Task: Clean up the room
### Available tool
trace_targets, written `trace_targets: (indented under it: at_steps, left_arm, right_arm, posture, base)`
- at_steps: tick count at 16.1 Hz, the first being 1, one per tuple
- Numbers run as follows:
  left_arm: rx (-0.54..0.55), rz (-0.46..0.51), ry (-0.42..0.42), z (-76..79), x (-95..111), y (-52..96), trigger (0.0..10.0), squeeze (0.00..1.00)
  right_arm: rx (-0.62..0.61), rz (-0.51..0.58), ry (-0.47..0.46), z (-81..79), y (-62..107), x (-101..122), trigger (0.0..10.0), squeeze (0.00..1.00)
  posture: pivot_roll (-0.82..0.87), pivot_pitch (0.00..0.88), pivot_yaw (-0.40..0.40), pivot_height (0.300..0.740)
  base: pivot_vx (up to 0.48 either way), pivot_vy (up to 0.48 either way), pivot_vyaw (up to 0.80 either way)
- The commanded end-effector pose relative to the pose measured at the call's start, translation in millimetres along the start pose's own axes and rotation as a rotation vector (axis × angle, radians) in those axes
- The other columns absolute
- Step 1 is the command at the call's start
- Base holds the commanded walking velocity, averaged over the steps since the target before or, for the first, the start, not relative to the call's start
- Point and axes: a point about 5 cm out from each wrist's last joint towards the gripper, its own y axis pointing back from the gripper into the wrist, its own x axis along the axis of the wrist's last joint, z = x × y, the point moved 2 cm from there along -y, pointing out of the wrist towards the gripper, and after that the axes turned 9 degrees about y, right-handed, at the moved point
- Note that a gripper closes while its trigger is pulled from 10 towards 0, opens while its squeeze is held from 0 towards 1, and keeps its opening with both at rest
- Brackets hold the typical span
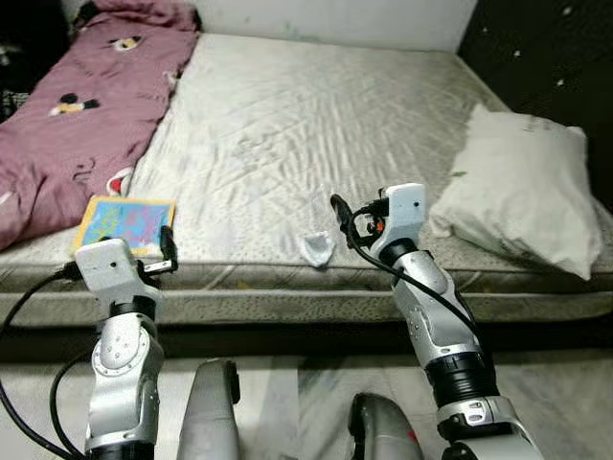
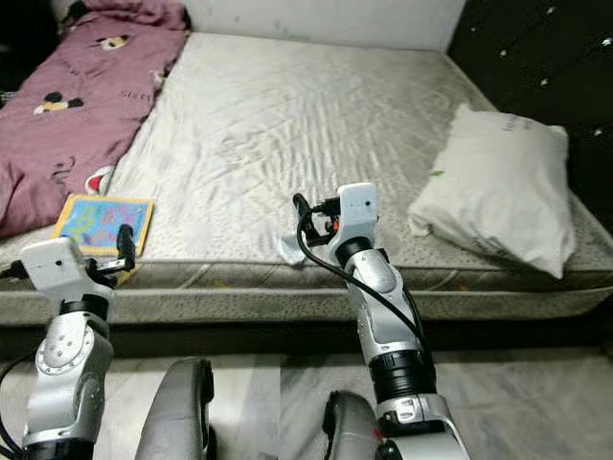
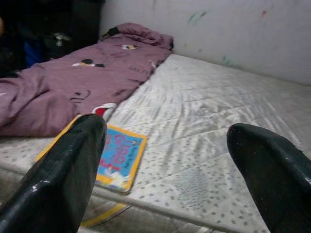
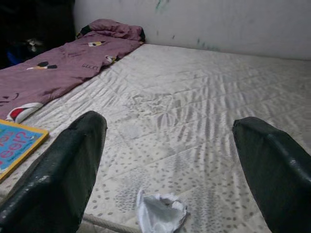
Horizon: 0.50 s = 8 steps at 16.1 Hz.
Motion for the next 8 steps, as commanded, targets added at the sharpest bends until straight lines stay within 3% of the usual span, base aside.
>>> trace_targets:
  at_steps: [1,5,8]
  left_arm:
    - [-0.006,0.011,-0.001,2.3,2.7,-1.9,10.0,0.00]
    - [-0.014,0.011,-0.003,3.0,2.4,-1.7,10.0,0.00]
    - [-0.018,0.009,-0.003,3.5,2.3,-1.8,10.0,0.00]
  right_arm:
    - [0.014,0.014,0.012,-0.7,-2.7,4.4,10.0,0.00]
    - [0.027,0.019,0.017,-2.4,-3.1,4.6,10.0,0.00]
    - [0.030,0.021,0.016,-3.0,-3.3,4.8,10.0,0.00]
  posture:
    - [-0.02,0.000,-0.088,0.623]
    - [-0.01,0.000,-0.089,0.623]
    - [-0.01,0.000,-0.089,0.623]
  base:
    - [0.352,0.000,0.00]
    - [0.367,0.000,0.00]
    - [0.381,0.000,0.76]
